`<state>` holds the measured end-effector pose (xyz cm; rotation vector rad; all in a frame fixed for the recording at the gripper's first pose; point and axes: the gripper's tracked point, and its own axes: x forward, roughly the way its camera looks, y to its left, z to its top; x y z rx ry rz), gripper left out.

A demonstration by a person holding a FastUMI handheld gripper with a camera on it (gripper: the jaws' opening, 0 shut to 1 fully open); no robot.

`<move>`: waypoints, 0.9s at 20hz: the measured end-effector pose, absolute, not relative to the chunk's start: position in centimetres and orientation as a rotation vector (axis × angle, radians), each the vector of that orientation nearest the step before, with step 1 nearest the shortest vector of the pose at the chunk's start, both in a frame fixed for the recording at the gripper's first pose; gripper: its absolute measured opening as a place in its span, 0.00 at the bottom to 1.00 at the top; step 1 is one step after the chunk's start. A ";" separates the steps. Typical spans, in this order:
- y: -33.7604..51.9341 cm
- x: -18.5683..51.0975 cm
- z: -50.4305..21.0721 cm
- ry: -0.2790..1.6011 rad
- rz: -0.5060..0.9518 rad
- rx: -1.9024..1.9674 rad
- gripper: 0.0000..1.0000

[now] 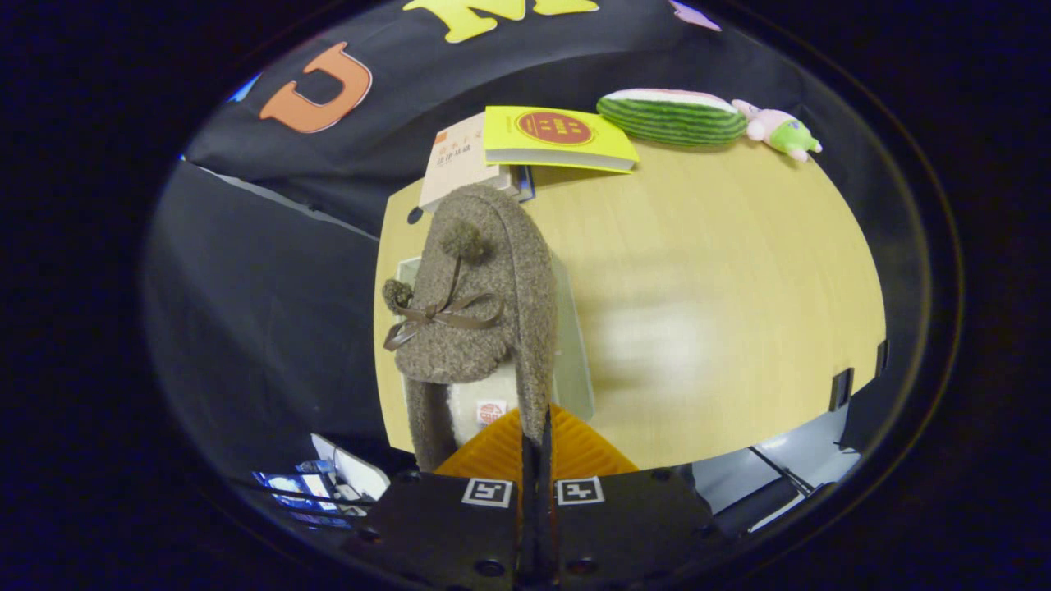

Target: Open the storage box then place both shoes into the box .Put the left shoe in first, then the right shoe, with the right side of both shoes facing outward in a uniform manner.

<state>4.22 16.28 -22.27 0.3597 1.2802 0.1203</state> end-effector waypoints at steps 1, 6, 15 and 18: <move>17.0 4.6 -23.0 1.284 0.110 0.357 0.06; 18.4 5.5 -25.7 1.302 0.053 0.321 0.06; 18.7 6.2 -27.2 1.280 0.039 0.294 0.29; 18.6 6.5 -26.3 1.235 0.055 0.264 0.51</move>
